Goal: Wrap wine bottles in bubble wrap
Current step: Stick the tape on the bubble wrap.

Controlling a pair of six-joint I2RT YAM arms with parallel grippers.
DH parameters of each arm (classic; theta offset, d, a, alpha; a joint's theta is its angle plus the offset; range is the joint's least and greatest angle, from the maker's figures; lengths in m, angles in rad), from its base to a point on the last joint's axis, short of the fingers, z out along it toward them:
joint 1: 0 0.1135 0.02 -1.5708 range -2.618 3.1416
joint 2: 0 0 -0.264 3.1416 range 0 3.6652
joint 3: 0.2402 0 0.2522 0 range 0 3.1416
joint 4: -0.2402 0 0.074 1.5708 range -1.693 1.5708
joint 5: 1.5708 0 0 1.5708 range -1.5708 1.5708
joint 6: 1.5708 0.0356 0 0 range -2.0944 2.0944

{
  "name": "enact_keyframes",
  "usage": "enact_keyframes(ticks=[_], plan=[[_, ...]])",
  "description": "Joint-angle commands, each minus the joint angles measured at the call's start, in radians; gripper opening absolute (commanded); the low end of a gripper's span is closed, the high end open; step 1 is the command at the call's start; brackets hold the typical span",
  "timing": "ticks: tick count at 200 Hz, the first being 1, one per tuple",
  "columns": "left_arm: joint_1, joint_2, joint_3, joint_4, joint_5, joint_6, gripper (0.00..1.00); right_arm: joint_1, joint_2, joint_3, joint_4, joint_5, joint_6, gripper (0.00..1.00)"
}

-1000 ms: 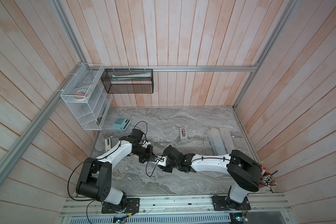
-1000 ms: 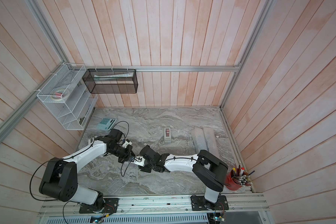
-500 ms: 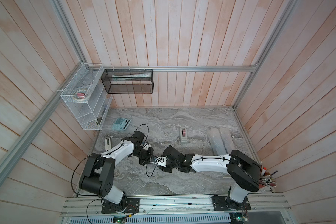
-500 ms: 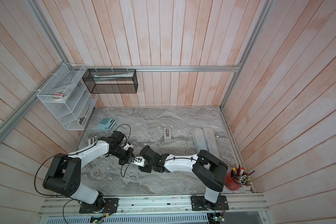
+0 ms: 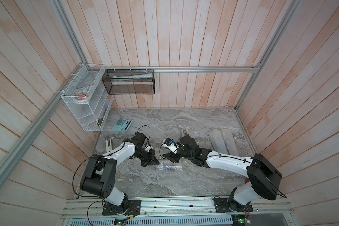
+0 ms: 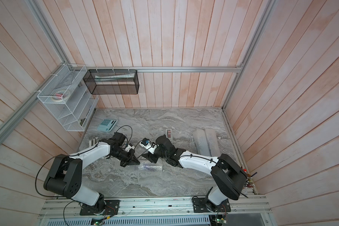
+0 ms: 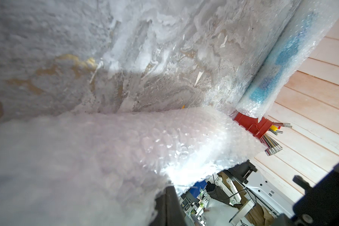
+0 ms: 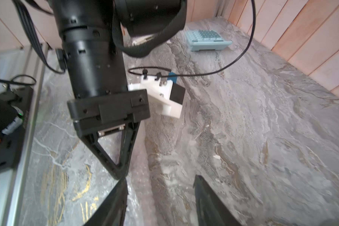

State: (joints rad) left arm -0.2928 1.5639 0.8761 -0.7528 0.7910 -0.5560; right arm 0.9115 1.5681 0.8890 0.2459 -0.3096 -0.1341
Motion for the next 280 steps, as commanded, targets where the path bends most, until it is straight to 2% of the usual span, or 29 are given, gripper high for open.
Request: enact_keyframes(ticks=[1, 35, 109, 182, 280], plan=[[-0.004, 0.038, -0.053, -0.015, -0.105, 0.024, 0.0, 0.0, 0.092, 0.039, 0.049, -0.13, 0.143, 0.56], [-0.005, 0.029, -0.063, -0.016, -0.115, 0.026, 0.0, -0.02, 0.201, 0.09, 0.038, -0.183, 0.195, 0.52], [-0.008, 0.026, -0.077, -0.009, -0.112, 0.027, 0.0, -0.02, 0.296, 0.138, -0.031, -0.2, 0.23, 0.46], [-0.021, -0.009, -0.109, -0.013, -0.131, 0.007, 0.0, -0.002, 0.354, 0.165, -0.225, -0.14, 0.114, 0.44], [-0.035, -0.076, -0.071, -0.14, -0.181, 0.003, 0.16, 0.003, 0.356, 0.155, -0.214, -0.142, 0.113, 0.43]])
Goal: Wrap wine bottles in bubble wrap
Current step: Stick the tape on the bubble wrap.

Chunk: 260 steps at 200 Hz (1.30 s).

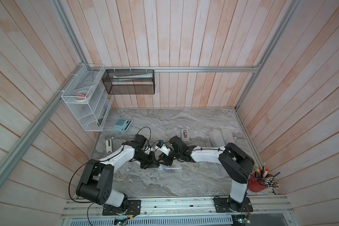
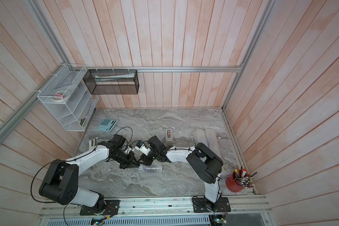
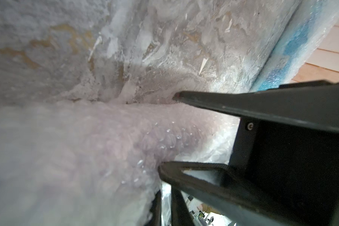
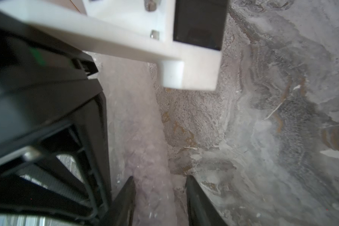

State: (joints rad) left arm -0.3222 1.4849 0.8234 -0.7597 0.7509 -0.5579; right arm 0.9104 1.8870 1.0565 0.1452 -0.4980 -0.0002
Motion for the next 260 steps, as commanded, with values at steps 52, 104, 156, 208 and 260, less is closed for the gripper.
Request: enact_keyframes(ticks=[52, 104, 156, 208, 260], plan=[[-0.009, -0.03, 0.034, -0.207, -0.159, 0.004, 0.2, 0.005, 0.04, -0.009, -0.116, 0.045, -0.029, 0.43], [-0.009, -0.099, 0.127, -0.278, -0.166, -0.025, 0.2, 0.01, 0.026, -0.021, -0.105, 0.034, -0.024, 0.43], [0.005, -0.128, 0.172, -0.218, -0.179, -0.079, 0.11, 0.01, 0.009, -0.027, -0.089, 0.025, -0.008, 0.43], [-0.05, -0.044, 0.035, 0.059, -0.043, -0.153, 0.06, 0.01, 0.001, -0.026, -0.084, 0.023, 0.005, 0.43], [-0.08, -0.041, -0.03, 0.037, -0.073, -0.134, 0.04, 0.01, 0.003, -0.022, -0.087, 0.024, 0.01, 0.43]])
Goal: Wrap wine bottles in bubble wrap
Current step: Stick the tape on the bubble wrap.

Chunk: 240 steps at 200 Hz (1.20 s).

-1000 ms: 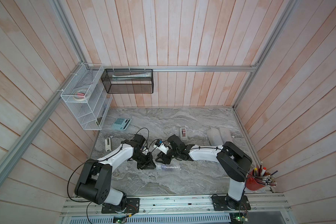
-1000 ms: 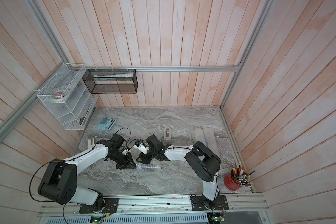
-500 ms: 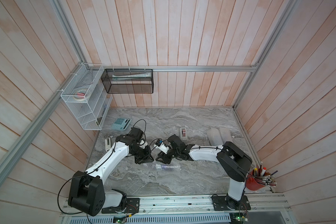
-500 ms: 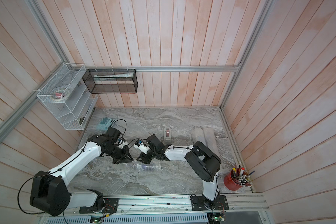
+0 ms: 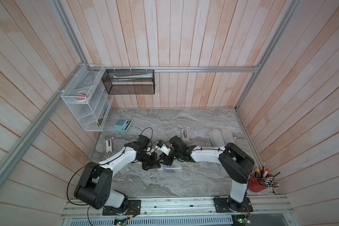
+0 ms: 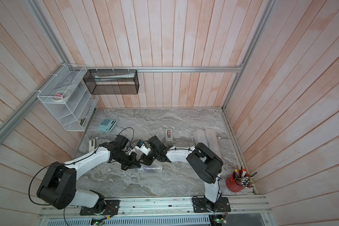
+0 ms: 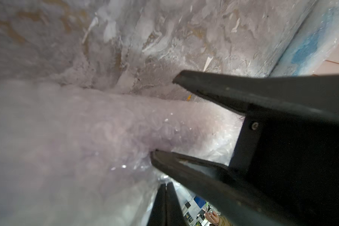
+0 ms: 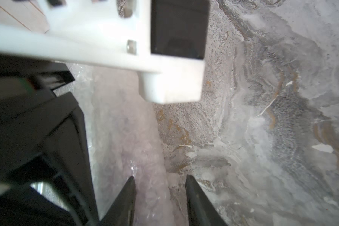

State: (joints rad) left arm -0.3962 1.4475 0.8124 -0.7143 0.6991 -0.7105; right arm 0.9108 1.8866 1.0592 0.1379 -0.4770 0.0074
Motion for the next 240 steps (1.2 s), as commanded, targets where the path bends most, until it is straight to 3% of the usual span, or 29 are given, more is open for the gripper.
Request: enact_keyframes(ticks=[1, 125, 197, 240], plan=[[-0.006, -0.004, -0.019, -0.01, -0.024, 0.02, 0.04, 0.01, 0.003, -0.024, -0.079, 0.004, 0.003, 0.43], [0.013, 0.067, -0.034, -0.033, -0.223, 0.106, 0.0, 0.004, -0.071, -0.034, -0.095, 0.012, 0.018, 0.46], [0.033, 0.013, -0.046, -0.037, -0.249, 0.157, 0.01, 0.024, -0.175, -0.001, -0.146, 0.055, -0.082, 0.66], [0.047, -0.022, -0.015, -0.057, -0.26, 0.173, 0.07, 0.056, -0.144, 0.013, -0.137, 0.092, -0.11, 0.77]])
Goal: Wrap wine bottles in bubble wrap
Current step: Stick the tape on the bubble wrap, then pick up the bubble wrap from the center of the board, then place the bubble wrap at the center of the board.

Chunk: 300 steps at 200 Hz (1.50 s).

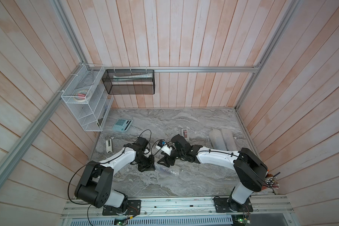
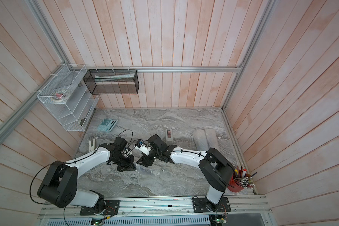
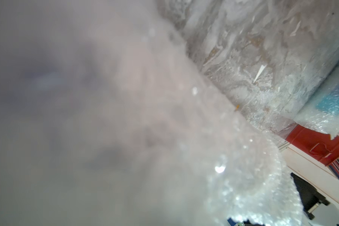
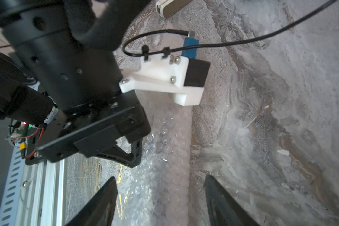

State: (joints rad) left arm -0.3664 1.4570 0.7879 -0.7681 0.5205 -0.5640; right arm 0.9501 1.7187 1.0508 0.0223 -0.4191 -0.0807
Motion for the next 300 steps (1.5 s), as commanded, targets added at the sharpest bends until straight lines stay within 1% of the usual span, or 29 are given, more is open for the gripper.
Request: enact_keyframes(ticks=[1, 17, 34, 50, 70, 85, 103, 110, 118, 129, 136, 154, 163, 168, 176, 187, 197, 205, 221, 244, 274, 291, 300], plan=[[0.018, -0.033, 0.01, -0.004, -0.082, 0.028, 0.07, 0.017, 0.026, 0.023, -0.022, 0.034, -0.019, 0.77], [0.033, -0.054, 0.01, -0.029, -0.089, 0.036, 0.08, 0.005, 0.046, 0.037, -0.011, 0.007, 0.067, 0.81], [0.04, -0.081, -0.003, -0.04, -0.082, 0.035, 0.11, -0.02, 0.067, 0.044, 0.028, -0.068, 0.173, 0.84], [0.044, -0.105, -0.012, -0.056, -0.062, 0.028, 0.13, -0.023, 0.1, 0.071, 0.022, -0.118, 0.199, 0.86], [0.056, -0.159, -0.009, -0.114, -0.075, 0.025, 0.17, -0.038, 0.141, 0.093, 0.032, -0.161, 0.223, 0.88], [0.079, -0.208, 0.003, -0.169, -0.097, 0.034, 0.22, -0.048, 0.183, 0.124, -0.004, -0.177, 0.198, 0.89], [0.145, -0.263, 0.04, -0.205, -0.11, 0.065, 0.3, -0.048, 0.253, 0.184, -0.114, -0.182, 0.131, 0.9], [0.177, -0.281, 0.057, -0.21, -0.11, 0.076, 0.36, -0.047, 0.273, 0.2, -0.148, -0.185, 0.105, 0.9], [0.208, -0.299, 0.08, -0.209, -0.111, 0.095, 0.41, -0.047, 0.294, 0.218, -0.181, -0.182, 0.081, 0.9], [0.234, -0.312, 0.099, -0.199, -0.122, 0.115, 0.52, -0.044, 0.318, 0.246, -0.225, -0.183, 0.052, 0.9], [0.248, -0.316, 0.105, -0.189, -0.129, 0.127, 0.58, -0.041, 0.33, 0.264, -0.244, -0.182, 0.041, 0.9], [0.287, -0.297, 0.111, -0.172, -0.118, 0.153, 0.62, -0.02, 0.361, 0.314, -0.305, -0.12, -0.011, 0.9], [0.3, -0.284, 0.114, -0.167, -0.115, 0.163, 0.62, -0.012, 0.374, 0.336, -0.335, -0.083, -0.026, 0.89], [0.306, -0.279, 0.113, -0.161, -0.114, 0.167, 0.63, -0.011, 0.38, 0.347, -0.354, -0.069, -0.028, 0.85], [0.314, -0.28, 0.107, -0.146, -0.114, 0.168, 0.64, -0.012, 0.386, 0.364, -0.381, -0.058, -0.022, 0.77], [0.33, -0.291, 0.092, -0.113, -0.11, 0.162, 0.67, -0.02, 0.375, 0.362, -0.396, -0.041, 0.008, 0.61], [0.339, -0.303, 0.082, -0.081, -0.096, 0.161, 0.69, -0.031, 0.34, 0.329, -0.388, -0.029, 0.043, 0.49], [0.34, -0.312, 0.082, -0.061, -0.096, 0.159, 0.72, -0.038, 0.298, 0.29, -0.371, -0.008, 0.066, 0.44], [0.341, -0.327, 0.086, -0.027, -0.091, 0.164, 0.76, -0.049, 0.178, 0.185, -0.326, 0.065, 0.103, 0.42], [0.34, -0.336, 0.086, 0.038, -0.053, 0.157, 0.78, -0.079, -0.011, 0.051, -0.274, 0.166, 0.167, 0.4], [0.34, -0.358, 0.069, 0.135, -0.052, 0.136, 0.83, -0.14, -0.257, -0.13, -0.322, 0.309, 0.271, 0.39], [0.34, -0.382, 0.032, 0.226, -0.055, 0.14, 0.86, -0.178, -0.412, -0.24, -0.362, 0.414, 0.342, 0.39], [0.34, -0.398, 0.003, 0.281, -0.067, 0.125, 0.88, -0.214, -0.495, -0.292, -0.367, 0.453, 0.385, 0.38]])
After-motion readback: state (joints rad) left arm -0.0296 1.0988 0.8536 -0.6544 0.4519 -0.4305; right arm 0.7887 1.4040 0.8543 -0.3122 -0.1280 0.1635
